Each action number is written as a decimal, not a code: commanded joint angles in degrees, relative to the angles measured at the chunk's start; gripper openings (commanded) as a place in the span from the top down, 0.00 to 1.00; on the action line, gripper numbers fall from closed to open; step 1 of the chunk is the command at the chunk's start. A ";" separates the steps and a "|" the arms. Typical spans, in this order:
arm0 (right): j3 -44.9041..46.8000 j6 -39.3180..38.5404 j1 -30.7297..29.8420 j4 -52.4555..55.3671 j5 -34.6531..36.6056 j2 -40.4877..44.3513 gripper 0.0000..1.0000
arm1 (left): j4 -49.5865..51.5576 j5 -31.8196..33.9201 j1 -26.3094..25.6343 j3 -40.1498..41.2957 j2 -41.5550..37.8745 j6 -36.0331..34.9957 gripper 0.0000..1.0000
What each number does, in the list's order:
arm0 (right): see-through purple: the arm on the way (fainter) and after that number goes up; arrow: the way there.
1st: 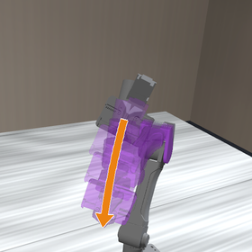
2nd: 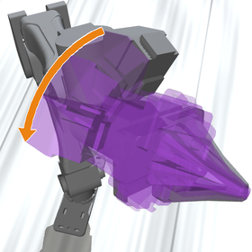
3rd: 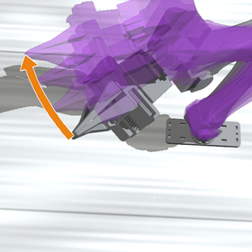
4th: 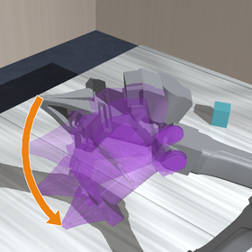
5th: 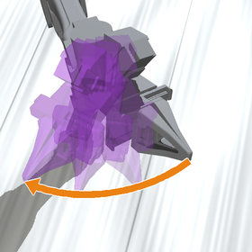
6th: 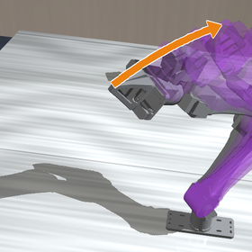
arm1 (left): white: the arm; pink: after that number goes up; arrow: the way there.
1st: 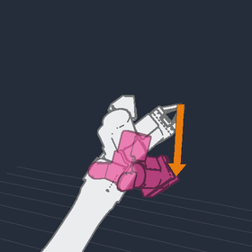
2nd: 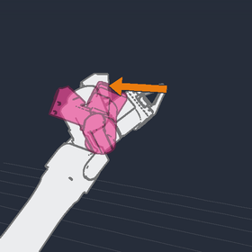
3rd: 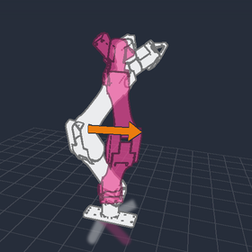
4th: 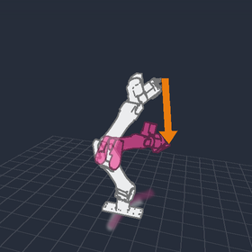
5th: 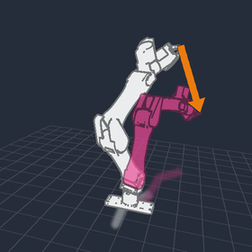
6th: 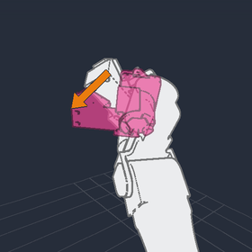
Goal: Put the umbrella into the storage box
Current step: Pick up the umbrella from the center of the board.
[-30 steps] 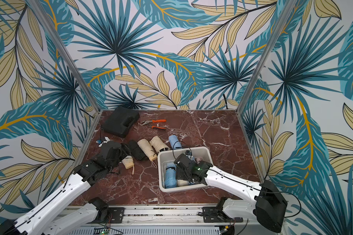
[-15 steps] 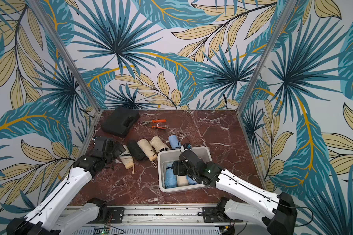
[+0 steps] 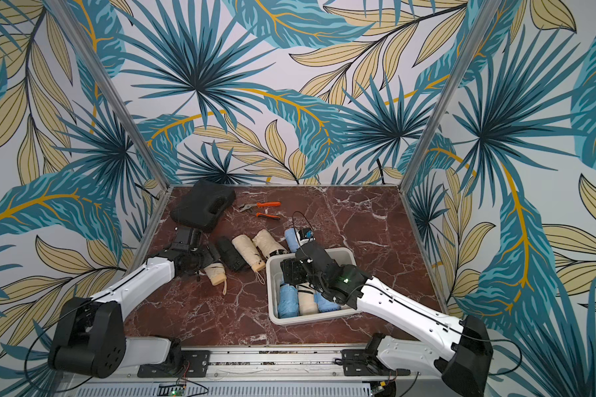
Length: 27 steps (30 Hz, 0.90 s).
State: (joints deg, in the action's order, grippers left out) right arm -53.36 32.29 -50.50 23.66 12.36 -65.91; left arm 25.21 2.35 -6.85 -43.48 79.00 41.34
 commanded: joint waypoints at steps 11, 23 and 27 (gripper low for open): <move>-1.05 1.11 0.20 -1.30 -1.55 -1.09 0.18 | -4.99 -5.08 1.92 0.55 9.22 -0.67 0.13; -0.51 2.03 0.14 -4.04 -4.28 -2.56 0.17 | -2.54 -4.63 2.46 -0.70 12.07 -1.65 0.31; -1.42 0.83 0.22 -4.19 -4.13 -2.86 0.17 | -3.75 -5.85 2.74 0.21 10.85 -2.28 0.40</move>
State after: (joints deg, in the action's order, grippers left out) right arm -53.71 33.58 -50.43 20.75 8.62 -68.47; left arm 19.68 -1.96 -4.86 -44.71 88.84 39.99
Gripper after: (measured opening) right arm 0.827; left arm 0.608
